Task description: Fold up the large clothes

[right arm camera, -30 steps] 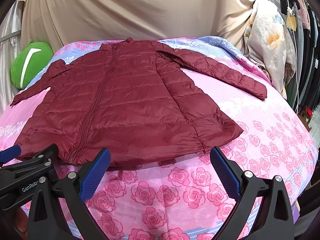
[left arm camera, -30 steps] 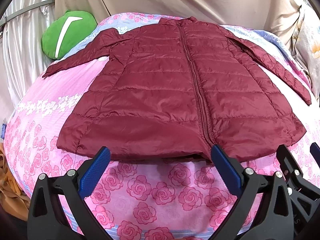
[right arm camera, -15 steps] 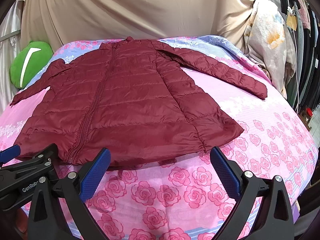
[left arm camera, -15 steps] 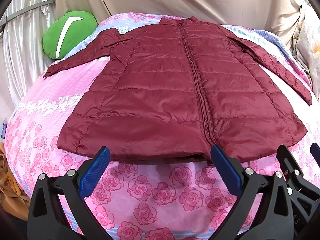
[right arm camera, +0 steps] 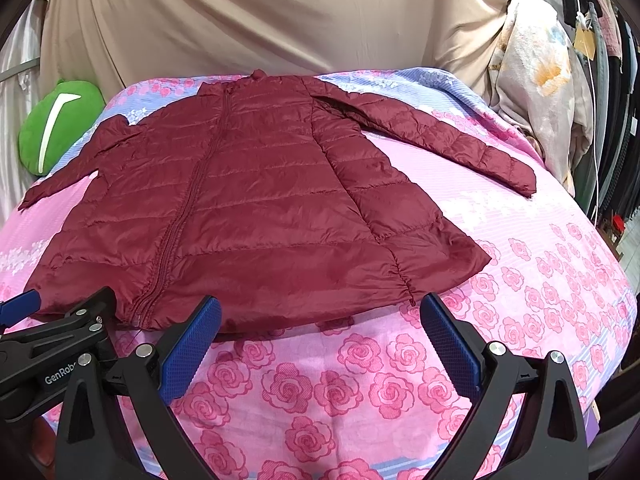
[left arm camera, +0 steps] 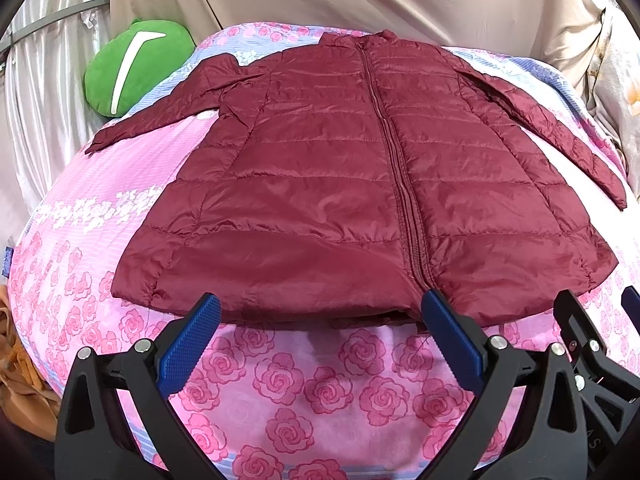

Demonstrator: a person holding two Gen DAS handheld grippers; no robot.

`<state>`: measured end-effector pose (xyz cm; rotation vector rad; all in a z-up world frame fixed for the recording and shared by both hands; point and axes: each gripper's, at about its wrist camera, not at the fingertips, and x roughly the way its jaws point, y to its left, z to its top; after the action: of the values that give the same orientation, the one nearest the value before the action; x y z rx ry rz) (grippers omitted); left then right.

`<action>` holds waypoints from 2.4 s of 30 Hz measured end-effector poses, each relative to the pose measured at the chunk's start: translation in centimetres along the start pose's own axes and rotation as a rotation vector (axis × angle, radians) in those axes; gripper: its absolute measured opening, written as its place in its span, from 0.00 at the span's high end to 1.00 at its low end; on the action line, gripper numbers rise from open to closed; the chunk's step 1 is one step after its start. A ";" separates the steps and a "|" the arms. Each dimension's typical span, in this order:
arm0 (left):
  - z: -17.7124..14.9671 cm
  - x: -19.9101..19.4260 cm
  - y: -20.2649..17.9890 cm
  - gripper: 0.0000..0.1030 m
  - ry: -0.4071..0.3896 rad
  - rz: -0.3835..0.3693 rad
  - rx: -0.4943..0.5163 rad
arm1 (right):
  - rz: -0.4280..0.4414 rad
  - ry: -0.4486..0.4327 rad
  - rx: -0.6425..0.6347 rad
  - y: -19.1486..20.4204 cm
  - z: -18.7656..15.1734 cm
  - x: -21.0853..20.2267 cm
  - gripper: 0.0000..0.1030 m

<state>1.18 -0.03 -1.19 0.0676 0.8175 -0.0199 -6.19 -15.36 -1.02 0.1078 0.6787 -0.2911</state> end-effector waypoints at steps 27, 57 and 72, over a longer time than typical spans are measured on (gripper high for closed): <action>5.2 6.4 10.8 0.05 0.059 0.017 -0.296 | -0.121 0.054 0.721 -34.1 11.6 18.8 0.11; 15.1 8.1 14.7 0.05 -0.078 0.038 -0.264 | 0.562 -0.267 -0.097 13.4 40.8 22.2 0.90; 21.5 17.6 17.5 0.05 0.060 -0.265 -0.381 | 0.640 -0.026 -0.419 19.1 26.5 24.3 0.52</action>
<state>29.59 16.14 1.56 -0.4020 0.8738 -0.1120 33.43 -7.83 4.20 -0.0821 0.6329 0.4635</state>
